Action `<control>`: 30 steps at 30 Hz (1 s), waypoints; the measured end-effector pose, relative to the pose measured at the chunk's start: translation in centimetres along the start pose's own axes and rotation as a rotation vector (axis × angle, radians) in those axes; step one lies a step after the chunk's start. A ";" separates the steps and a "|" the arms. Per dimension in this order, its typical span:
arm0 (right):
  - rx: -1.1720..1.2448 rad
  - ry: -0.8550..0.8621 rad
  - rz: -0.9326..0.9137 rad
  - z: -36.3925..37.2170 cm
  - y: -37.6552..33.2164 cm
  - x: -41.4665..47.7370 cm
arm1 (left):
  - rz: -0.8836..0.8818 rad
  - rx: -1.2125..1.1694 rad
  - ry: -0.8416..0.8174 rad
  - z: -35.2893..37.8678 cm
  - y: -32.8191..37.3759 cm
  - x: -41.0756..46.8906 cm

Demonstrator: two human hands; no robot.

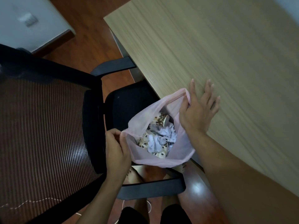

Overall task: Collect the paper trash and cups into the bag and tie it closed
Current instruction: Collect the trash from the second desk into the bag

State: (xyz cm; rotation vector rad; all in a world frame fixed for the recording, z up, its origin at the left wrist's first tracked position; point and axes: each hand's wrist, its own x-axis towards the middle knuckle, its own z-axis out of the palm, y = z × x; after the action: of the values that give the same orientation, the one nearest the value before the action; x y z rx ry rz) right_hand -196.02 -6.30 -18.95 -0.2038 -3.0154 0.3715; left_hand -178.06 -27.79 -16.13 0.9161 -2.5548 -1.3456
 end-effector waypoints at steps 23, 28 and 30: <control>0.591 -0.572 -0.023 -24.1 3.8 2.6 | -0.045 -0.387 0.166 -15.9 21.0 1.1; 0.856 -0.483 0.144 -30.6 5.3 5.8 | 0.013 -0.350 0.175 -17.9 28.1 2.3; 0.941 -0.458 0.189 -33.1 6.2 6.9 | 0.031 -0.343 0.132 -17.5 30.5 2.5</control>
State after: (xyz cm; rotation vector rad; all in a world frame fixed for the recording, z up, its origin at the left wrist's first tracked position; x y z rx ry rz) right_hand -198.41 8.42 12.00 -0.3449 -2.8053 1.9854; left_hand -187.73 -28.73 17.71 0.8620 -2.1409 -1.5889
